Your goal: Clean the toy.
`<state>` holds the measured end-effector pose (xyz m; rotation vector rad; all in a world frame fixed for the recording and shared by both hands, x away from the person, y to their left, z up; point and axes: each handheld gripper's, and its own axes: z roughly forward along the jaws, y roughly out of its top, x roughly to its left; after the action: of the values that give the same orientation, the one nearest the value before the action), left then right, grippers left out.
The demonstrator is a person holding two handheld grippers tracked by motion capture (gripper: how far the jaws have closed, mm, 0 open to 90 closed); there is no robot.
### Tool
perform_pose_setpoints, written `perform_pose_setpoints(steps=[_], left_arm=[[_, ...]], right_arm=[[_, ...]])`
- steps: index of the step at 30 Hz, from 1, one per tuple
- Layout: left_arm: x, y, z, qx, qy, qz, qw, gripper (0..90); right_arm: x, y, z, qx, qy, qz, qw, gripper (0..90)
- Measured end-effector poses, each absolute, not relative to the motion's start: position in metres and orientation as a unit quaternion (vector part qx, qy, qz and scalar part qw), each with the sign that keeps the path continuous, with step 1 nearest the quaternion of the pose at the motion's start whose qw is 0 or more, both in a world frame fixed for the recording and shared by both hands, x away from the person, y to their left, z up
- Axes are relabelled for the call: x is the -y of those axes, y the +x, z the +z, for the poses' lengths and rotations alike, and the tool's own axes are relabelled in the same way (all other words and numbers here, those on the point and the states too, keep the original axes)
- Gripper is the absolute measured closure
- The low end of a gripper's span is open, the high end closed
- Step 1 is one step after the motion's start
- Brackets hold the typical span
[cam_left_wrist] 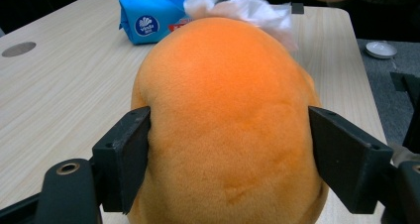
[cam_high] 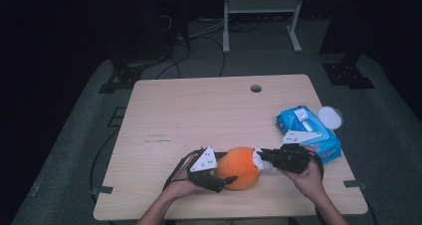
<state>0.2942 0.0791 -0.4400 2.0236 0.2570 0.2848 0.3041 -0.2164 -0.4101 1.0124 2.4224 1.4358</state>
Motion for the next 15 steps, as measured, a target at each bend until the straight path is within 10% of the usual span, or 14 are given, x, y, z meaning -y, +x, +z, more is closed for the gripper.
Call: perform_pose_setpoints(steps=[11, 15], left_arm=[[-0.081, 0.304, -0.434, -0.159, 0.837, 0.079, 0.518, 4.5], [-0.079, 0.309, -0.445, -0.193, 0.837, 0.035, 0.510, 12.3]], right_arm=[[0.207, 0.298, -0.408, -0.823, 0.298, 0.480, 0.061, 81.0], [0.206, 0.298, -0.407, -0.822, 0.299, 0.480, 0.066, 80.9]])
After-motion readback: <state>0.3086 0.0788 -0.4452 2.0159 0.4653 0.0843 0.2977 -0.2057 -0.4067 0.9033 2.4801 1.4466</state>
